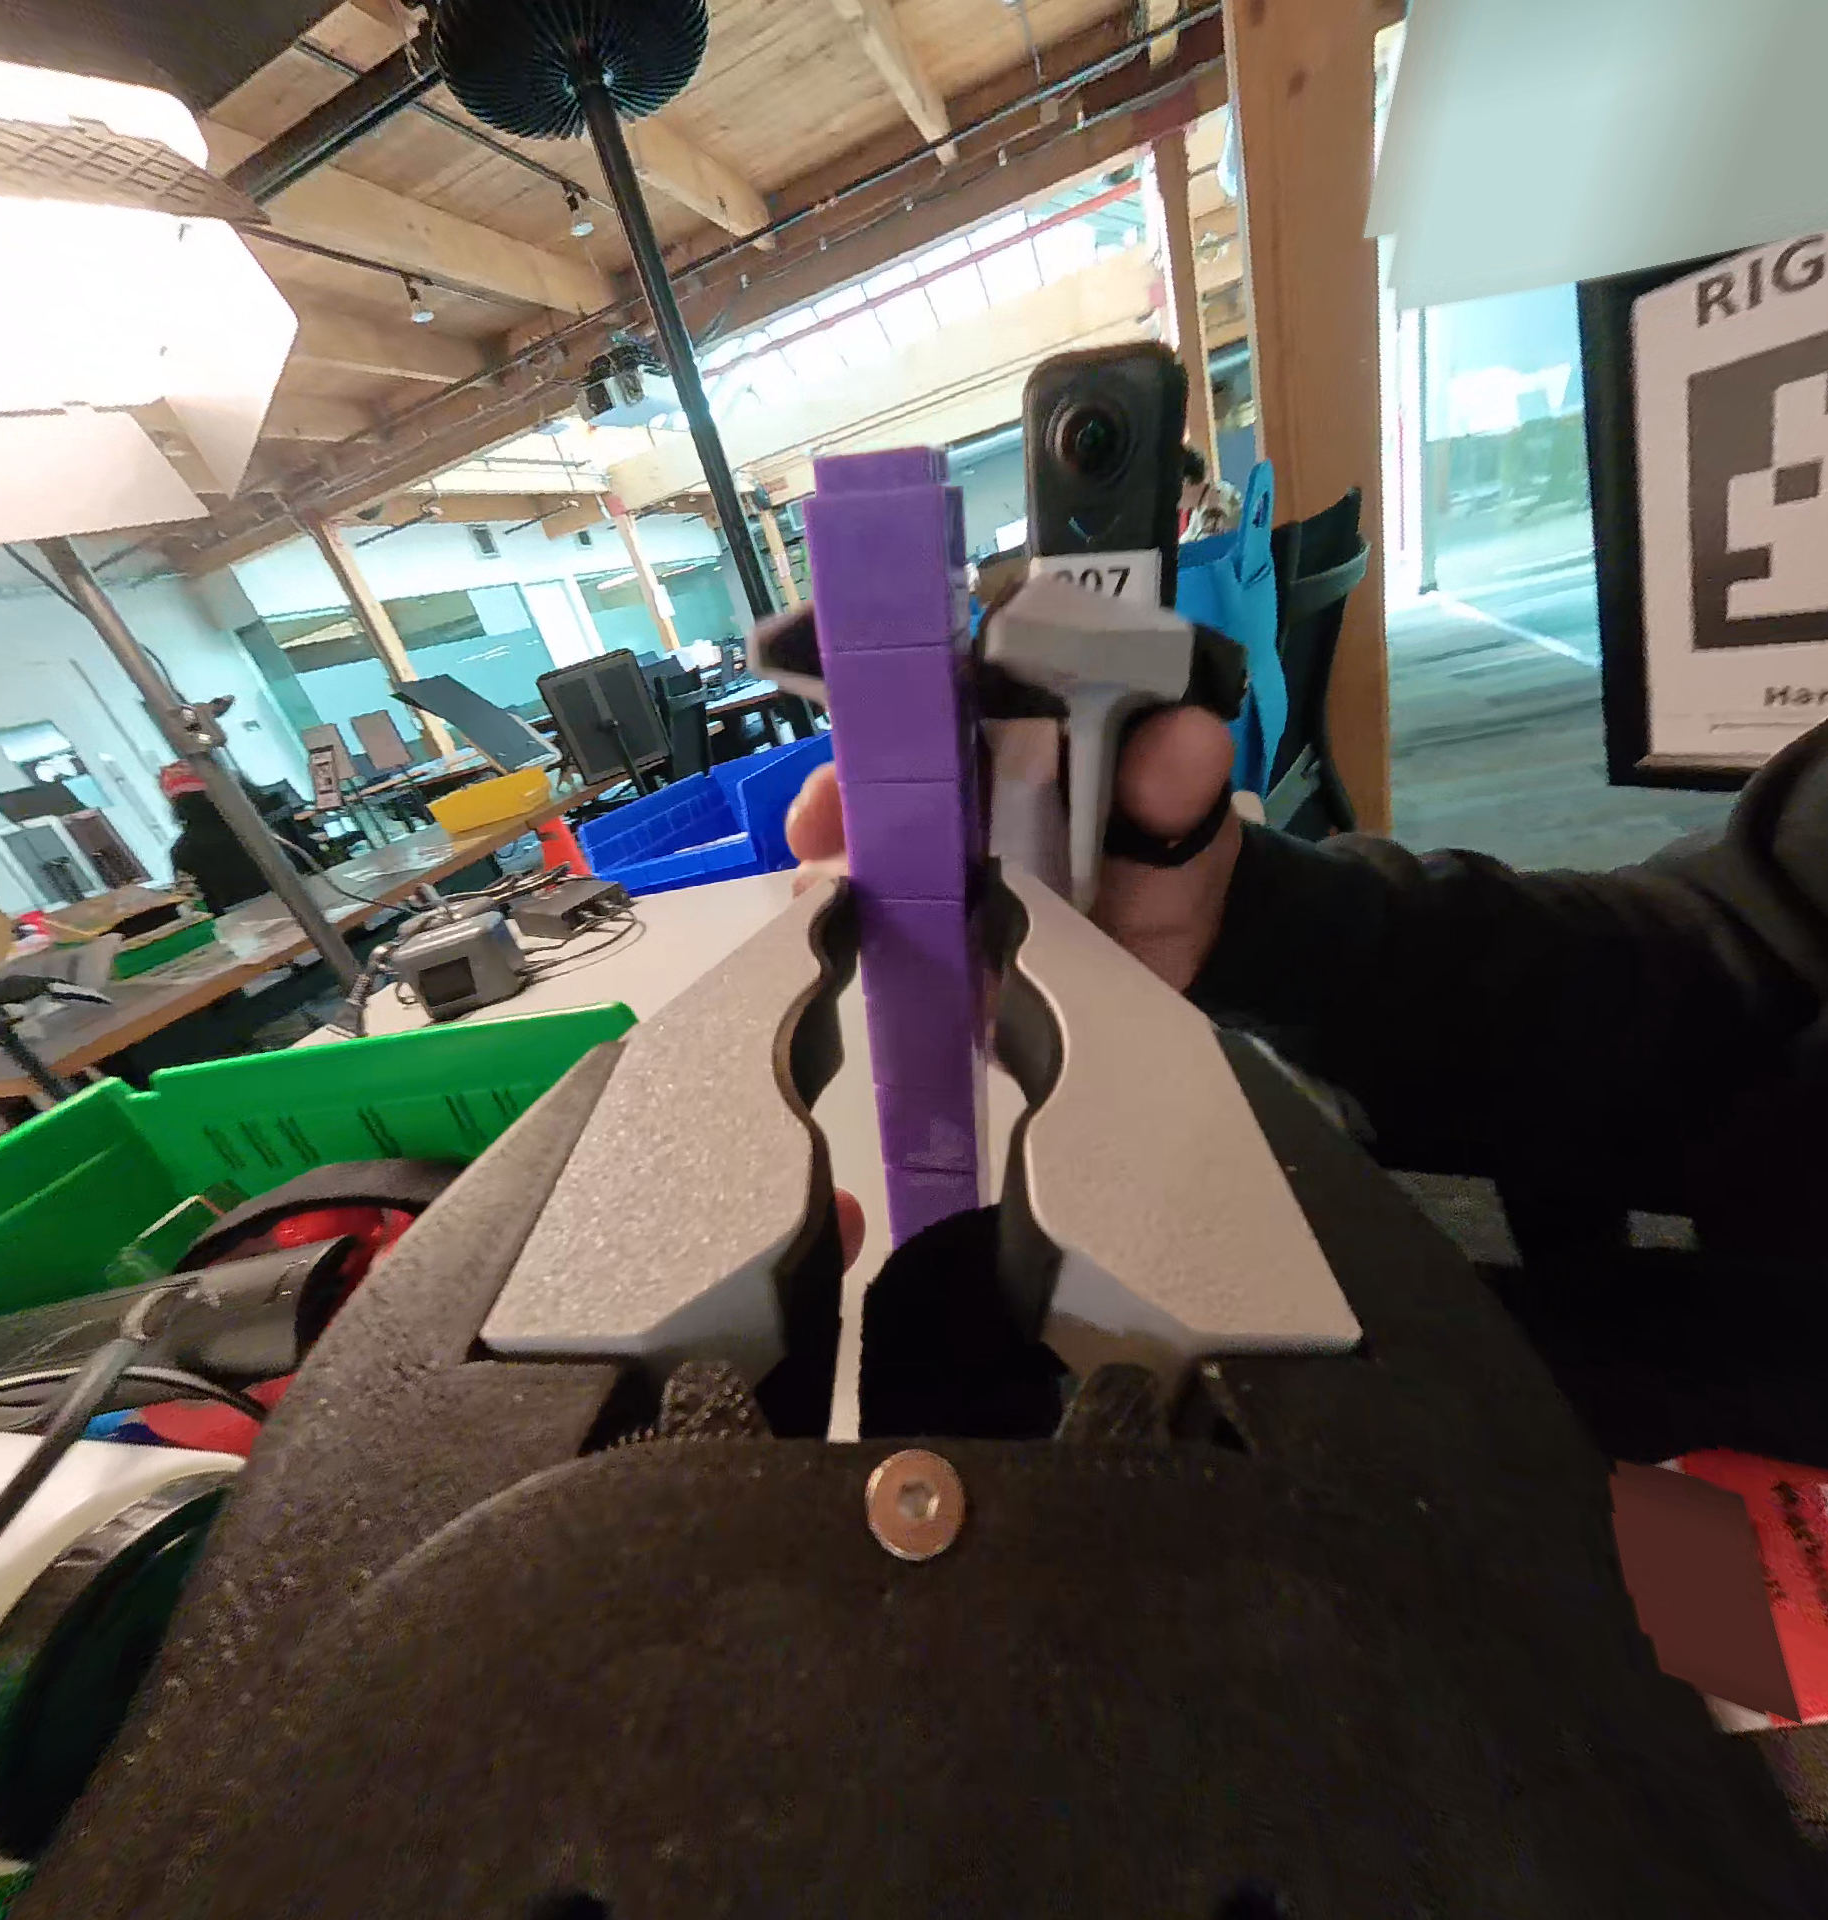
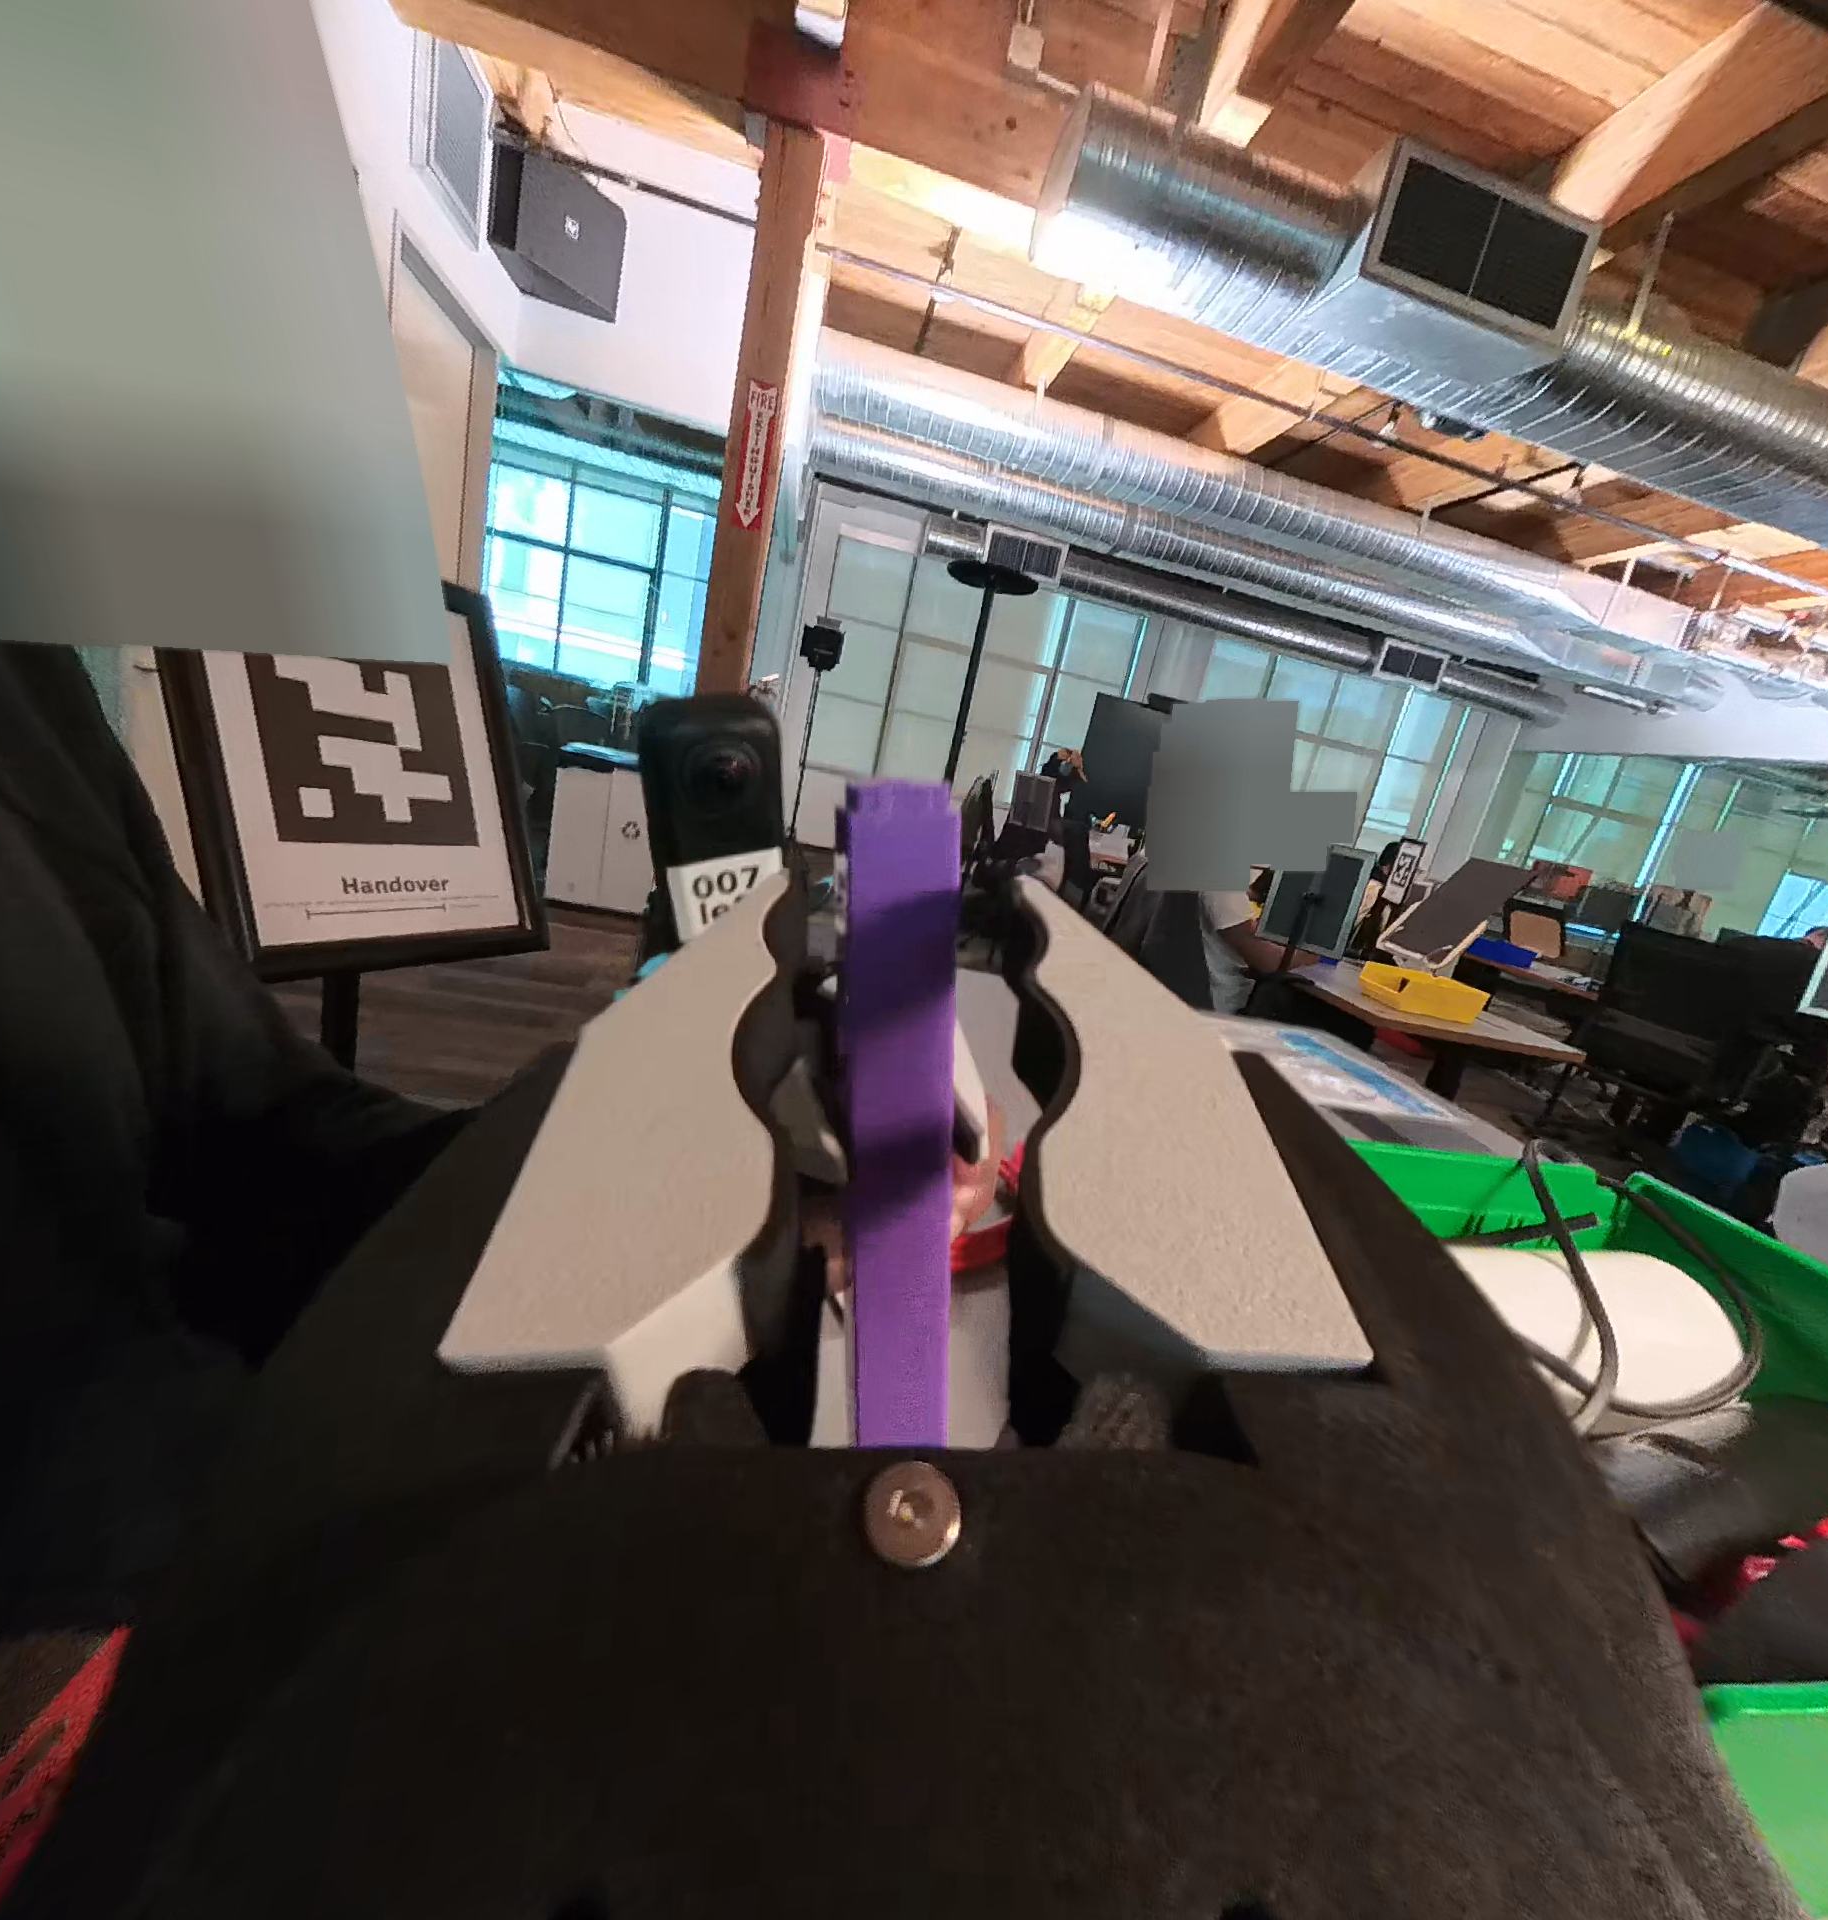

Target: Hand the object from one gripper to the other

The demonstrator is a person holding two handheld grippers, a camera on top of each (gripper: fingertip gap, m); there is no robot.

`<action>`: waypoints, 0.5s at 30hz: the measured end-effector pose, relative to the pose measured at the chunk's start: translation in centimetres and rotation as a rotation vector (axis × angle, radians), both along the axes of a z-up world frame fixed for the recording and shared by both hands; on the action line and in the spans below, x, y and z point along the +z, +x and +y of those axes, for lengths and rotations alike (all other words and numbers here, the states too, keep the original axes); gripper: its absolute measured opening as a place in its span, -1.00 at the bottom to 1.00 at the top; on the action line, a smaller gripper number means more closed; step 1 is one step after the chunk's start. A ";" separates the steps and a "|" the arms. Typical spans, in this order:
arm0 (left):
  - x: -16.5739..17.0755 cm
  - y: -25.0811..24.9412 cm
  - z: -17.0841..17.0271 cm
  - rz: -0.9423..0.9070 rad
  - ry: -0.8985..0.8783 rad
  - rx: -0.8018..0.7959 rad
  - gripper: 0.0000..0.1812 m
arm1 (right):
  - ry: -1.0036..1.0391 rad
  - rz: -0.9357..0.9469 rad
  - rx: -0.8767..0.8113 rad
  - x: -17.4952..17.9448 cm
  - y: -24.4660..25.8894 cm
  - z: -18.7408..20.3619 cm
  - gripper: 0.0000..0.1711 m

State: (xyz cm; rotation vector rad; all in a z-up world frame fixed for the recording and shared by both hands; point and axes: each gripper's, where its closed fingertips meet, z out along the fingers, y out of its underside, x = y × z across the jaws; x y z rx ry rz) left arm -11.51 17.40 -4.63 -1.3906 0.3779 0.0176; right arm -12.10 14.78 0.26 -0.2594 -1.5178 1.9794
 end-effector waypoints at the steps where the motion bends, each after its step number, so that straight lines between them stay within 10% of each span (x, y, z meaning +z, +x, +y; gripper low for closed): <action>1: -0.1 0.0 0.0 0.022 -0.003 0.009 -0.74 | -0.013 0.009 -0.005 0.4 0.2 0.2 -0.54; 15: 1.6 0.4 -0.3 0.085 0.133 0.070 -0.71 | 0.083 0.069 -0.112 0.4 -0.1 -0.2 -0.68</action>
